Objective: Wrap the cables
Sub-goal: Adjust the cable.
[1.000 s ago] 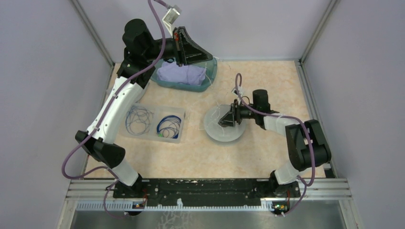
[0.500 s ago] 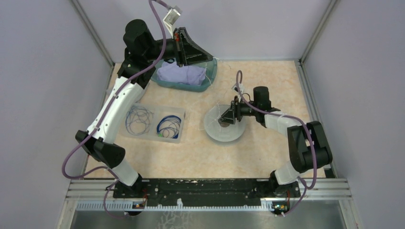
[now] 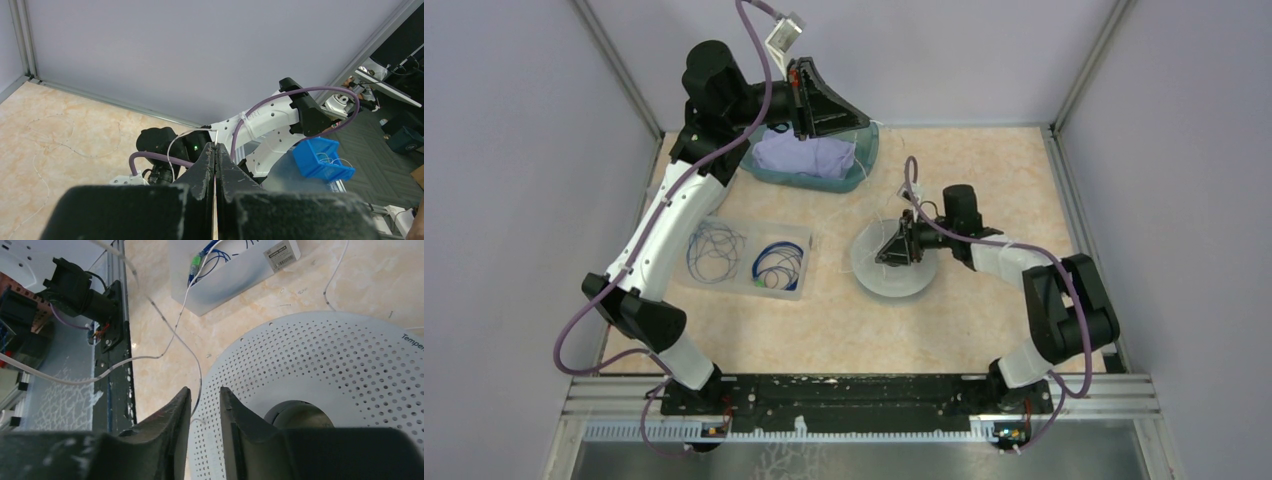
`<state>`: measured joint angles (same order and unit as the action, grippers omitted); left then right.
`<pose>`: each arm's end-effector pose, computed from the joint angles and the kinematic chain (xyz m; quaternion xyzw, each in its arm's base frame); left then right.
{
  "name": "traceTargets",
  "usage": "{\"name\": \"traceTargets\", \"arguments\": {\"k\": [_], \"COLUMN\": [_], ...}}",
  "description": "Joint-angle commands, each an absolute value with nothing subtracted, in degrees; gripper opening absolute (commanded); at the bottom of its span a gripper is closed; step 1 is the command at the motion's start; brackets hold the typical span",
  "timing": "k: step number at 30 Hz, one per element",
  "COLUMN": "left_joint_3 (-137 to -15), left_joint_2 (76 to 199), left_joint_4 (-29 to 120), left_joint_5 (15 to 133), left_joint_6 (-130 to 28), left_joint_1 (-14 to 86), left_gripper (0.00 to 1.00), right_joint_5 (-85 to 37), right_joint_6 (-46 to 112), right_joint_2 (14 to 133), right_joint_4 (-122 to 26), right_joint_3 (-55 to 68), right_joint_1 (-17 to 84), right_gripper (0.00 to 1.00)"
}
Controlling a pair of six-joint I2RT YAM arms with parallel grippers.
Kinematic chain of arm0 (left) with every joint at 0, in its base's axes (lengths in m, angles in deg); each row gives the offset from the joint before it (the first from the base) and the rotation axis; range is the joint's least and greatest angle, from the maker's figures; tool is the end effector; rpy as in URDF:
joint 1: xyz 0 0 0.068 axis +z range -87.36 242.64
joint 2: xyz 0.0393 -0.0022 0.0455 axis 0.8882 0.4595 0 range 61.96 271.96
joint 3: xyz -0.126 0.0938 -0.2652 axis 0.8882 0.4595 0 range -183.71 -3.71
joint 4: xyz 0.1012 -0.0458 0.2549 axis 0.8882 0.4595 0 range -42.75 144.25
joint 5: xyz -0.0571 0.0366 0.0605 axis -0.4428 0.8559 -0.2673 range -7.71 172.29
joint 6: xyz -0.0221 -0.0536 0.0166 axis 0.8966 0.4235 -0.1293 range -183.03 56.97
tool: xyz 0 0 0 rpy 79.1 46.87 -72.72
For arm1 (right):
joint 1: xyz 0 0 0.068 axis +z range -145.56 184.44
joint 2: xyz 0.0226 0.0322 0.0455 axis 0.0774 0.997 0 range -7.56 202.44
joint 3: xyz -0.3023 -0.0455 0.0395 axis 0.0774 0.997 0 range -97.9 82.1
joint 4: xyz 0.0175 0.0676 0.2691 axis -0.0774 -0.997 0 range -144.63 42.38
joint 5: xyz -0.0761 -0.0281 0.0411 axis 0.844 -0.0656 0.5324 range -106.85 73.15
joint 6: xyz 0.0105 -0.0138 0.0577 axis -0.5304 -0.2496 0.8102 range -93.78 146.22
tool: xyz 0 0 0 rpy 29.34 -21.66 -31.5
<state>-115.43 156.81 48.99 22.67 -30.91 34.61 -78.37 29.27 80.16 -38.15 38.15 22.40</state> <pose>0.3107 -0.2091 0.5716 0.3757 0.5411 -0.6068 0.4448 0.2904 0.1353 0.2217 -0.3355 0.7224 0.5178 0.3122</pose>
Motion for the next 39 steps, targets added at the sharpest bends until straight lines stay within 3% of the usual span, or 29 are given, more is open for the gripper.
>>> {"name": "traceTargets", "arguments": {"k": [1, 3, 5, 12, 17, 28, 39], "left_joint_3": [-116.12, -116.27, -116.38, -117.40, -117.75, -122.56, -120.64], "left_joint_2": [156.12, 155.86, 155.39, 154.59, 153.22, 157.13, 172.17], "left_joint_4": [48.81, 49.63, 50.77, 52.52, 58.17, 66.17, 63.18], "left_joint_5": [22.18, 22.44, 22.96, 24.04, 29.42, 55.22, 52.04], "left_joint_6": [-31.64, -32.55, -33.64, -35.96, -44.21, -75.31, -71.73], "left_joint_1": [34.17, 34.37, 34.81, 37.04, 40.32, 43.77, 41.23], "left_gripper": [0.00, 0.00, 0.00, 0.00, 0.00, 0.00, 0.00], "right_joint_5": [-78.76, -77.91, -77.30, -75.85, -67.73, -53.89, -54.64], "right_joint_6": [29.29, 27.75, 28.18, 30.00, 30.00, 30.07, 22.64], "right_joint_2": [79.56, 78.91, 77.79, 72.78, 69.03, 68.44, 68.84], "right_joint_4": [-34.82, -37.13, -37.15, -37.27, -42.51, -50.25, -60.86], "right_joint_3": [36.38, 34.91, 34.20, 32.41, 25.12, 8.43, 3.01], "right_joint_1": [23.22, 22.35, 20.30, 11.08, 5.45, 4.62, 4.57], "right_gripper": [0.19, 0.06, 0.00, 0.00, 0.00, 0.00, 0.00]}}
